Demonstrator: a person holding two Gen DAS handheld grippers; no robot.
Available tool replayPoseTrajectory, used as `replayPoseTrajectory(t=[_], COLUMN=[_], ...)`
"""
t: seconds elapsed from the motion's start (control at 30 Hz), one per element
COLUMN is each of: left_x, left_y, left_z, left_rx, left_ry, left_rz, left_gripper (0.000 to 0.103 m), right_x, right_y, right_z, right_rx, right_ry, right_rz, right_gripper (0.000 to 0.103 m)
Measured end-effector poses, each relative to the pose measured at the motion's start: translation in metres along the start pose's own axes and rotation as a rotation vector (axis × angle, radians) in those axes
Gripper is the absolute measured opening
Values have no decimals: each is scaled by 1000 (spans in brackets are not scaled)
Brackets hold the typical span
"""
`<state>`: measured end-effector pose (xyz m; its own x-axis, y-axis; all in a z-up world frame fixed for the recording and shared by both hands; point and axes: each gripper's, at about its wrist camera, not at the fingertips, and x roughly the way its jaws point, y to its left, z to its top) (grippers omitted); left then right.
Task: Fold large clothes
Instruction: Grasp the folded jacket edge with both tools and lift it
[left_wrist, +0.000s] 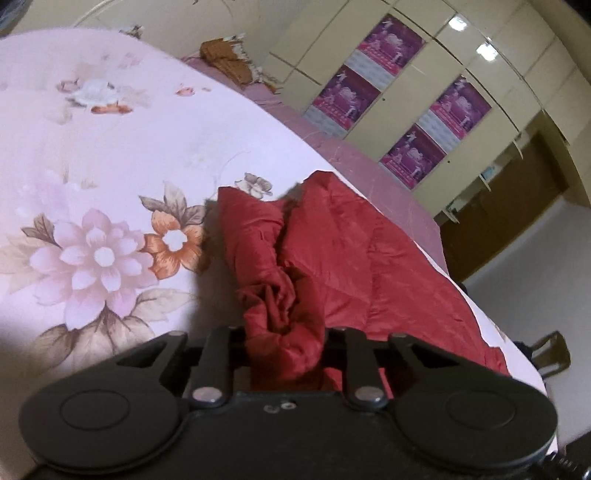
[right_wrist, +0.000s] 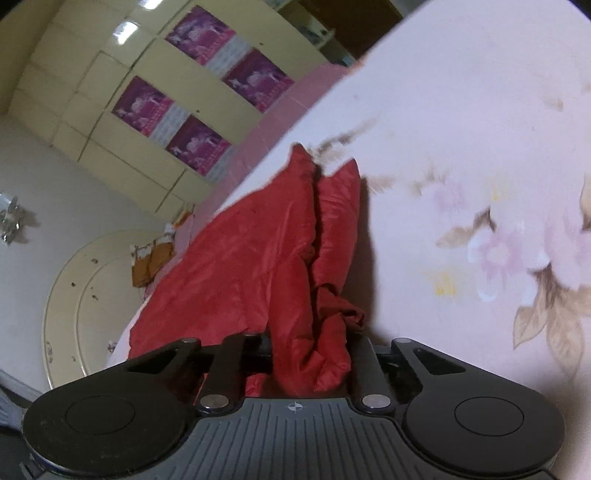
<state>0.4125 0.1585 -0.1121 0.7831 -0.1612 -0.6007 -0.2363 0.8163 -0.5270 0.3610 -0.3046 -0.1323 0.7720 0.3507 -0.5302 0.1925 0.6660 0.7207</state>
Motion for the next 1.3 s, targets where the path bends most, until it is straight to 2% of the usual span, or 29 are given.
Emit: replayPoseTrajectory(t=[0.13, 0.27, 0.63, 0.9, 1.13, 1.27, 1.3], left_x=[-18, -42, -118, -162, -176, -166, -166], left_y=[1, 3, 21, 35, 45, 45, 45], left_z=[-7, -28, -95, -140, -158, -165, -167], left_rx=[-2, -20, -51, -57, -69, -54, -45], left_ry=[8, 21, 39, 23, 19, 10, 7], left_rz=[-9, -17, -27, -19, -14, 20, 18], left_gripper=[20, 20, 20, 20, 21, 34, 35], right_x=[-19, -48, -136, -184, -200, -181, -179], right_y=[0, -5, -35, -50, -55, -62, -64], right_z=[-2, -11, -65, -93, -103, -108, -108], right_rx=[-15, -33, -37, -33, -31, -21, -9], right_ry=[6, 18, 47, 52, 63, 70, 64], right_rz=[-5, -8, -39, -38, -45, -80, -83], right_gripper=[15, 15, 15, 15, 15, 15, 19])
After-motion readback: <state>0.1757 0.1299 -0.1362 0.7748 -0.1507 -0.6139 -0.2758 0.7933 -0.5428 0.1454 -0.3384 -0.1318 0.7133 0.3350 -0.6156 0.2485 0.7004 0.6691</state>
